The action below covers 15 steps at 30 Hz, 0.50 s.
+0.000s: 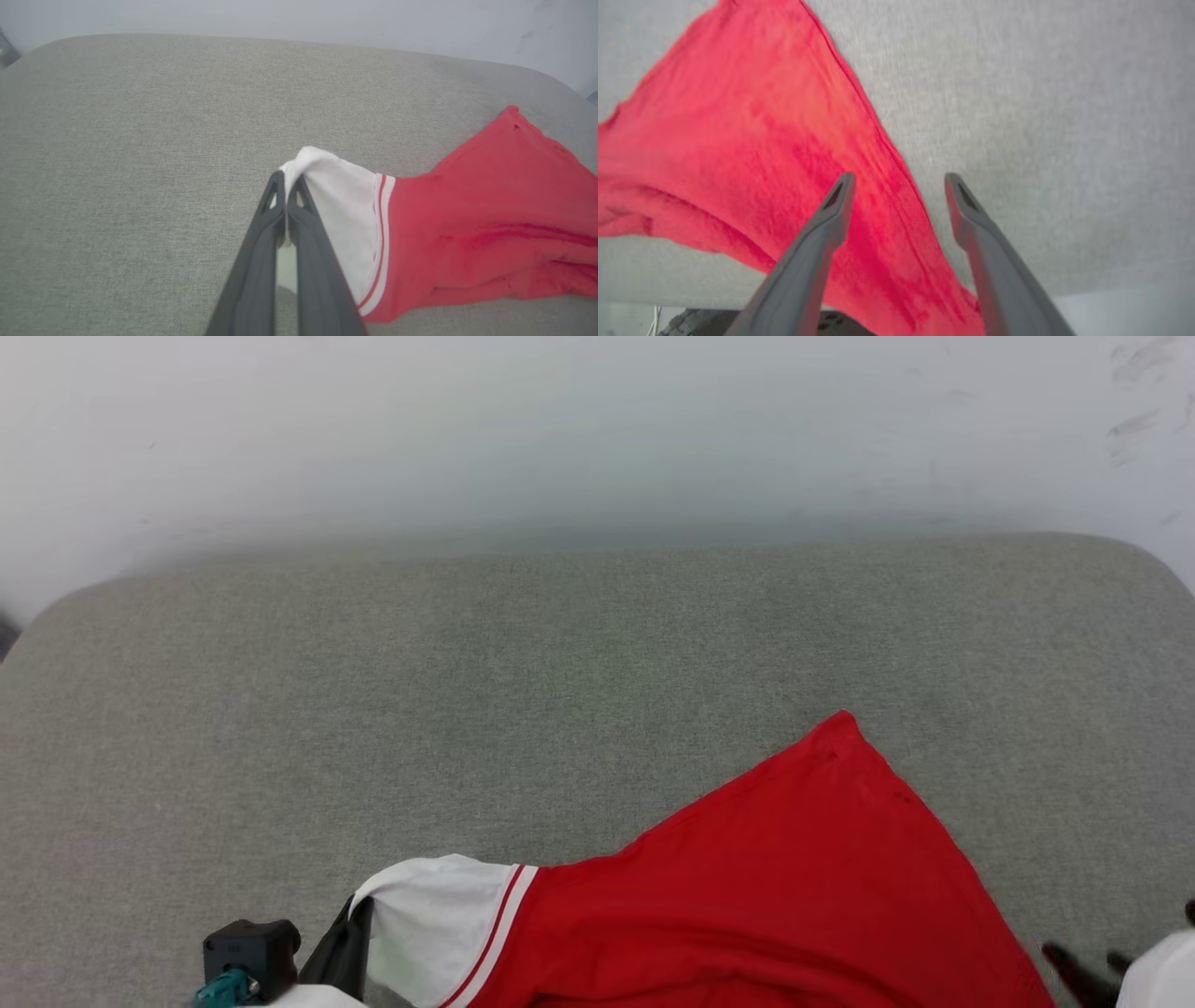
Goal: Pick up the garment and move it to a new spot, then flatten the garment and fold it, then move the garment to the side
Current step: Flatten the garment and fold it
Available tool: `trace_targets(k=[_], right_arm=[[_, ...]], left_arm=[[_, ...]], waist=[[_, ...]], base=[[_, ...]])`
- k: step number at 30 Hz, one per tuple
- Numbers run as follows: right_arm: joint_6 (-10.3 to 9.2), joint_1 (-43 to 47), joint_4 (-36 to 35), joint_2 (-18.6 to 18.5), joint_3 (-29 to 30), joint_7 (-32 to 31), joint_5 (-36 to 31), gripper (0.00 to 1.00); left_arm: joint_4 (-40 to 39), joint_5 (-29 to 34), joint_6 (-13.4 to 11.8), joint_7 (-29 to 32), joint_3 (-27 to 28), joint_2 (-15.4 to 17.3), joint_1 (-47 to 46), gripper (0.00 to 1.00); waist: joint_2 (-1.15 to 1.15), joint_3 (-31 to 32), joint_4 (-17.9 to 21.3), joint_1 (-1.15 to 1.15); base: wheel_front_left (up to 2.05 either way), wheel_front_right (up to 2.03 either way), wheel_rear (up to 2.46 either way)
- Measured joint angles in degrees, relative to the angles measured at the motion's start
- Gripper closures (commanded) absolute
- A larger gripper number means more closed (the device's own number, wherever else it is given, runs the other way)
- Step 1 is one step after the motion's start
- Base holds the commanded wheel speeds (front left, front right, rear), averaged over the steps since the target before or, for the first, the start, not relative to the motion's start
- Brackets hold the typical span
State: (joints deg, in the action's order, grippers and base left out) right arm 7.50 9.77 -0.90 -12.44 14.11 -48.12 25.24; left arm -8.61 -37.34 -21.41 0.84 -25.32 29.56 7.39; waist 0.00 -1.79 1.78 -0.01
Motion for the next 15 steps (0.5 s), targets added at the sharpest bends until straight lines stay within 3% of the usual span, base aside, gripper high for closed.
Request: trace_targets(k=[5,8,11,15], right_arm=[[0.0,-7.04,-0.34,0.64,0.23,13.88,1.09,0.0],[0.0,-11.56,2.11,-0.3,-0.92,19.19,2.46,0.0],[0.0,-16.3,6.11,-1.55,-3.33,20.11,3.02,0.0],[0.0,-23.61,12.34,-3.32,-6.86,15.44,3.52,0.0]], left_arm=[[-1.85,1.43,0.01,0.52,-1.01,-0.18,-2.18,1.0],[-3.21,2.03,0.05,0.86,-1.48,-0.4,-4.0,1.0],[-4.05,2.71,0.24,0.94,-1.85,-0.77,-5.9,1.0],[-4.71,3.22,0.93,0.89,-2.27,-1.33,-8.49,1.0]], waist=[[0.0,-1.62,-1.02,0.01],[0.0,-3.25,-1.79,0.01],[0.0,-5.28,-2.64,0.01],[0.0,-8.29,-3.99,0.02]], base=[[0.0,0.0,0.0],[0.0,0.0,0.0],[0.0,0.0,0.0],[0.0,0.0,0.0]])
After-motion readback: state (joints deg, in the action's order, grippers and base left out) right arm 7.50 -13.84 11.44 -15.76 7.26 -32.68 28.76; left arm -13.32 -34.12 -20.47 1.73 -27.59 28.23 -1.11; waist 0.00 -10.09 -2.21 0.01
